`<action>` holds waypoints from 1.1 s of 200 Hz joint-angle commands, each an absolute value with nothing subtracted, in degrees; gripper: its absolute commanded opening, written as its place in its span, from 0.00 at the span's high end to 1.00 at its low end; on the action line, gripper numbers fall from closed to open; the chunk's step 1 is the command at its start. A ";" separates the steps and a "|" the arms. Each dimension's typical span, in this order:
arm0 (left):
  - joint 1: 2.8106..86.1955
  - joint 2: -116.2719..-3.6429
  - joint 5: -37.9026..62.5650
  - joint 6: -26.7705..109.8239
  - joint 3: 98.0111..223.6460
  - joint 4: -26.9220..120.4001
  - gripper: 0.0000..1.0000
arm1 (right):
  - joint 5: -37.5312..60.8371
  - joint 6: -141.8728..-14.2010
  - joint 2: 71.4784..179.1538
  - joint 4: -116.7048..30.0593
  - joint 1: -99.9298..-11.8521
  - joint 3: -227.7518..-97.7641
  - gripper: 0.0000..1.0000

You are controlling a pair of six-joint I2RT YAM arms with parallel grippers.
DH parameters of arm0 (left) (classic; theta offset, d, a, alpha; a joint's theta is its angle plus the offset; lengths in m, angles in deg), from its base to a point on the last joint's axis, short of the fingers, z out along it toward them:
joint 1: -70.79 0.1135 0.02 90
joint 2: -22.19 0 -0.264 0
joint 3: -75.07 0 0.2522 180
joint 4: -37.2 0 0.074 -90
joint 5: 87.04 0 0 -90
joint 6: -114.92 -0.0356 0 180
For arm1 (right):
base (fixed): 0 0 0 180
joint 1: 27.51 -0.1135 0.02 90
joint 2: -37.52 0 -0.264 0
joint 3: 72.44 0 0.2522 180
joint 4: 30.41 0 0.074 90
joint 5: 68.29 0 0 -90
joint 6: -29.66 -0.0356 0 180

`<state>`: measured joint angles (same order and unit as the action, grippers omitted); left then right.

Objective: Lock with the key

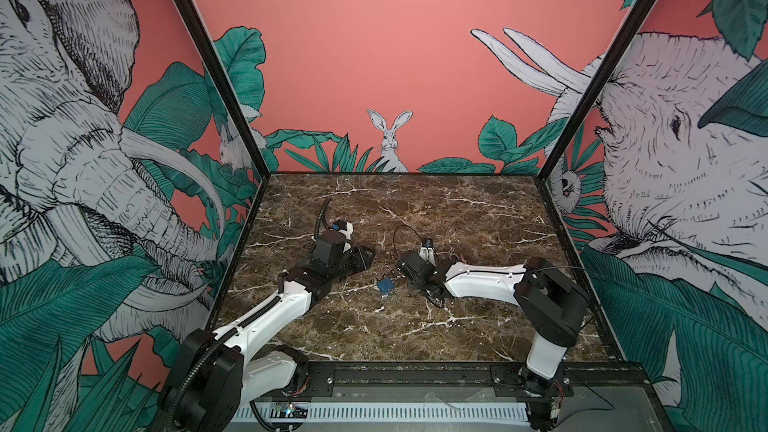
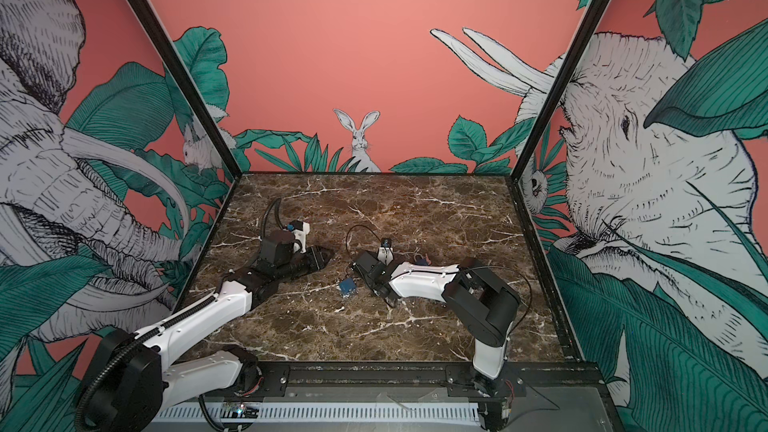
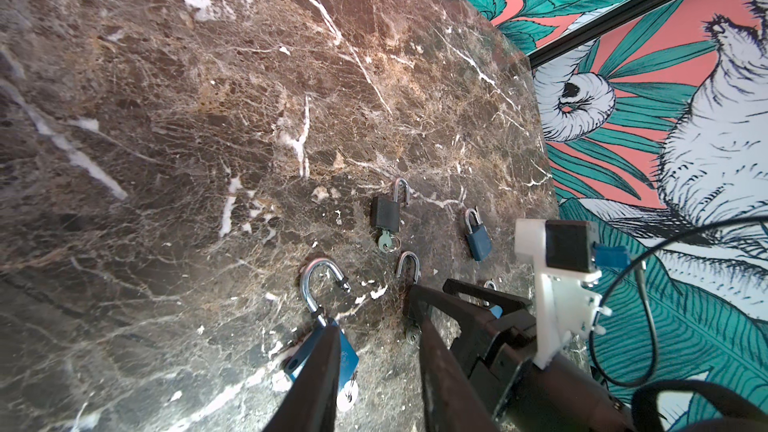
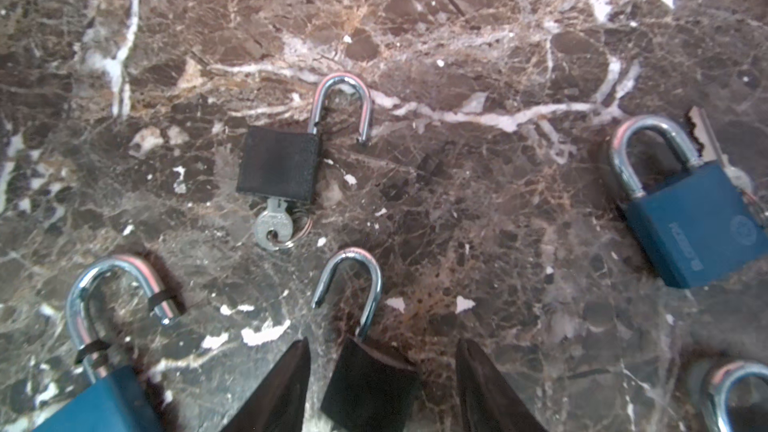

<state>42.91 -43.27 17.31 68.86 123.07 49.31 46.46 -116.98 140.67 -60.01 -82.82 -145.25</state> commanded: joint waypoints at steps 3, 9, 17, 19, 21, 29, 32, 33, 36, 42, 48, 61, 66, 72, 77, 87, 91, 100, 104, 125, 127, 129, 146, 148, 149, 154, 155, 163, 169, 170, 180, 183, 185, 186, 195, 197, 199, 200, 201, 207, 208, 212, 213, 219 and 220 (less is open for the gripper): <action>43.30 -41.74 17.84 69.38 122.23 47.90 0.65 | 48.46 -118.78 142.09 -62.06 -83.29 -146.53 0.44; 43.37 -41.71 17.90 69.38 122.23 47.83 0.65 | 48.42 -118.94 142.39 -62.37 -83.25 -146.54 0.44; 43.37 -41.68 17.82 69.43 122.14 47.81 0.65 | 48.51 -118.96 142.70 -62.71 -83.26 -146.72 0.44; 43.33 -41.70 17.86 69.44 122.09 47.80 0.65 | 48.51 -118.96 142.76 -62.85 -83.24 -146.75 0.44; 43.34 -41.64 17.82 69.41 122.13 47.77 0.65 | 48.56 -118.96 142.93 -62.88 -83.23 -146.82 0.44; 43.37 -41.63 17.81 69.52 122.10 47.72 0.65 | 48.60 -119.04 143.44 -63.40 -83.25 -147.00 0.44; 43.35 -41.67 17.86 69.52 122.11 47.71 0.65 | 48.67 -119.12 143.69 -63.65 -83.27 -147.11 0.44; 43.32 -41.65 17.84 69.50 122.13 47.71 0.65 | 48.67 -119.12 143.69 -63.65 -83.27 -147.11 0.44; 43.35 -41.69 17.84 69.51 122.14 47.72 0.65 | 48.69 -119.13 143.83 -63.78 -83.28 -147.19 0.44; 43.46 -41.63 17.87 69.53 122.11 47.65 0.65 | 48.60 -119.14 144.15 -63.83 -83.23 -147.20 0.44; 43.46 -41.73 17.91 69.60 122.09 47.62 0.65 | 48.55 -119.20 144.31 -63.86 -83.19 -147.21 0.44; 43.46 -41.71 18.00 69.78 122.09 47.62 0.65 | 48.69 -119.40 144.52 -64.24 -83.14 -147.07 0.44; 43.46 -41.71 18.02 69.79 122.14 47.62 0.65 | 48.69 -119.41 144.52 -64.28 -83.14 -146.96 0.44; 43.44 -41.63 18.07 69.75 122.07 47.62 0.65 | 48.74 -119.49 144.40 -64.58 -83.10 -146.86 0.44; 43.45 -41.57 18.03 69.80 122.06 47.68 0.65 | 48.77 -119.49 144.31 -64.69 -83.06 -146.79 0.44; 43.46 -41.45 18.01 69.84 122.10 47.83 0.65 | 48.91 -119.49 143.75 -65.04 -83.05 -146.44 0.45; 43.46 -41.43 18.01 69.84 122.15 47.86 0.65 | 48.95 -119.41 143.50 -65.22 -83.11 -146.25 0.45; 43.46 -41.45 18.00 70.00 122.12 47.92 0.65 | 49.04 -119.40 142.71 -65.35 -82.98 -145.73 0.45; 43.46 -41.41 17.97 69.99 122.14 47.91 0.65 | 48.96 -119.32 142.44 -65.35 -83.01 -145.51 0.45; 43.46 -41.32 17.86 70.16 122.08 48.00 0.65 | 48.06 -118.92 140.72 -65.24 -82.79 -144.08 0.46; 43.46 -41.33 17.83 70.11 122.10 47.98 0.65 | 47.94 -118.78 140.59 -65.17 -82.73 -143.92 0.46; 43.46 -41.29 17.82 70.10 122.13 47.97 0.65 | 47.73 -118.61 140.41 -65.05 -82.71 -143.70 0.46; 43.45 -41.36 17.73 70.23 122.07 47.97 0.64 | 46.19 -117.85 139.19 -64.74 -82.58 -142.68 0.47; 43.46 -41.40 17.73 70.20 122.12 47.97 0.64 | 45.93 -117.67 139.05 -64.72 -82.54 -142.64 0.47; 43.46 -41.43 17.73 70.23 122.09 48.01 0.64 | 45.77 -117.57 139.04 -64.68 -82.49 -142.59 0.47; 43.46 -41.41 17.73 70.18 122.16 47.98 0.64 | 44.93 -117.00 138.80 -64.41 -82.36 -142.47 0.47; 43.46 -41.39 17.73 70.18 122.15 47.93 0.65 | 44.74 -116.88 138.78 -64.36 -82.36 -142.46 0.47; 43.47 -41.44 17.73 70.20 122.20 47.89 0.64 | 43.68 -116.28 138.51 -64.32 -82.28 -142.26 0.47; 43.47 -41.48 17.76 70.33 122.25 47.97 0.65 | 43.16 -115.75 138.31 -64.18 -82.21 -142.20 0.48; 43.46 -41.51 17.74 70.35 122.24 47.97 0.64 | 43.07 -115.69 138.27 -64.11 -82.19 -142.19 0.48; 43.51 -41.60 17.71 70.33 122.31 47.90 0.65 | 42.21 -114.35 138.09 -63.69 -82.02 -141.85 0.49; 43.45 -41.59 17.68 70.28 122.31 47.92 0.64 | 41.85 -114.04 137.99 -63.64 -82.00 -141.92 0.49; 43.46 -41.59 17.65 70.38 122.36 47.94 0.64 | 41.70 -113.86 137.96 -63.67 -81.89 -141.93 0.49; 43.50 -41.56 17.69 70.42 122.38 47.95 0.64 | 41.64 -113.73 137.92 -63.68 -81.81 -141.93 0.49; 43.45 -41.57 17.73 70.43 122.41 47.95 0.64 | 40.31 -112.25 137.82 -63.25 -81.43 -141.89 0.50; 43.52 -41.55 17.75 70.44 122.43 47.92 0.64 | 39.91 -111.92 137.80 -63.20 -81.29 -141.92 0.51; 43.54 -41.56 17.73 70.45 122.43 47.96 0.64 | 39.55 -111.69 137.80 -63.21 -81.14 -141.97 0.51; 43.50 -41.55 17.73 70.45 122.42 47.92 0.64 | 39.42 -111.59 137.80 -63.23 -81.09 -141.99 0.51; 43.52 -41.54 17.73 70.49 122.41 47.95 0.64 | 39.26 -111.54 137.80 -63.37 -81.02 -142.00 0.51; 43.52 -41.58 17.74 70.49 122.52 47.97 0.64 | 38.51 -111.13 137.81 -63.79 -80.55 -142.18 0.51; 43.49 -41.60 17.78 70.51 122.51 47.93 0.64 | 38.37 -111.09 137.71 -63.91 -80.53 -142.18 0.51; 43.47 -41.54 17.81 70.53 122.51 47.93 0.64 | 37.97 -110.79 137.68 -64.07 -80.24 -142.21 0.51; 43.51 -41.54 17.81 70.49 122.55 47.95 0.64 | 37.88 -110.70 137.65 -64.10 -80.20 -142.20 0.51; 43.55 -41.56 17.82 70.52 122.57 47.93 0.64 | 37.55 -110.30 137.46 -64.27 -79.92 -142.13 0.52; 43.51 -41.55 17.82 70.48 122.62 47.91 0.64 | 37.54 -110.23 137.36 -64.24 -79.86 -142.11 0.52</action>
<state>43.20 -42.65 17.53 70.15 122.83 48.87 40.95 -113.55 139.03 -62.89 -81.20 -142.50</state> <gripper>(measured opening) 0.358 0.489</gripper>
